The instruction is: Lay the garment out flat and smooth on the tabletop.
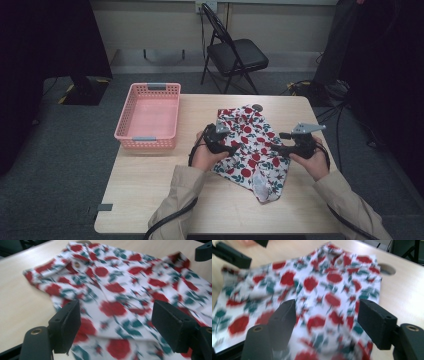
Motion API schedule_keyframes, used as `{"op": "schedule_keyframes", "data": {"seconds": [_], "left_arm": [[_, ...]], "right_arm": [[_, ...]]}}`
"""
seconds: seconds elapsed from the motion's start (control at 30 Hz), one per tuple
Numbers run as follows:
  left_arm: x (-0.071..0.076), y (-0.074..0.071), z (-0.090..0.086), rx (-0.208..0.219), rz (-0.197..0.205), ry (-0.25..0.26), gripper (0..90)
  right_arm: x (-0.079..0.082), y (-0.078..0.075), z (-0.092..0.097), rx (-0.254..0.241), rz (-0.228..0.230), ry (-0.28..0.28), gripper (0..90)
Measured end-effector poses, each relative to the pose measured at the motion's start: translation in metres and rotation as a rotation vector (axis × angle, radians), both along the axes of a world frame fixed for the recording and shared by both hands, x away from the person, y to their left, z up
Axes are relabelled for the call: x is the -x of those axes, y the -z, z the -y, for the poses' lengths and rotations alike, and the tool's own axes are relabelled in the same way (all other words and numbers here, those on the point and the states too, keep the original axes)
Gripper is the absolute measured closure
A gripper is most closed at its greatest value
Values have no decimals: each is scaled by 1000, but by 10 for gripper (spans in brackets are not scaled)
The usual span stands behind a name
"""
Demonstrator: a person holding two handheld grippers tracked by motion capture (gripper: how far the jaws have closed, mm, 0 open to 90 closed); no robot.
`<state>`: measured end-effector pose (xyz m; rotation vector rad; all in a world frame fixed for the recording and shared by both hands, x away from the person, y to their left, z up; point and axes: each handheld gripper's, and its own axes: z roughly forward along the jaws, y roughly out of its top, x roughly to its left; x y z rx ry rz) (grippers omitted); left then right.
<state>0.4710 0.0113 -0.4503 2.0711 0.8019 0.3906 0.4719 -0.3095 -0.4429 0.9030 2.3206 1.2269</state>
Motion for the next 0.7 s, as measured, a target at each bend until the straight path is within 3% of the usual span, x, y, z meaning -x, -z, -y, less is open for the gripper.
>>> {"op": "schedule_keyframes", "data": {"seconds": [0.13,0.27,0.4,0.53,0.7], "left_arm": [[21,13,1,5,-28,34,228],[37,23,1,12,-37,73,228],[50,37,1,-17,-52,94,225],[54,43,-1,-41,-62,90,225],[58,47,-1,-78,-65,84,212]], "right_arm": [[22,16,3,38,-21,-29,291],[34,31,6,64,-44,-42,284],[41,47,11,79,-78,-46,278],[45,53,11,103,-93,-51,272],[47,54,13,90,-101,-46,256]]}}
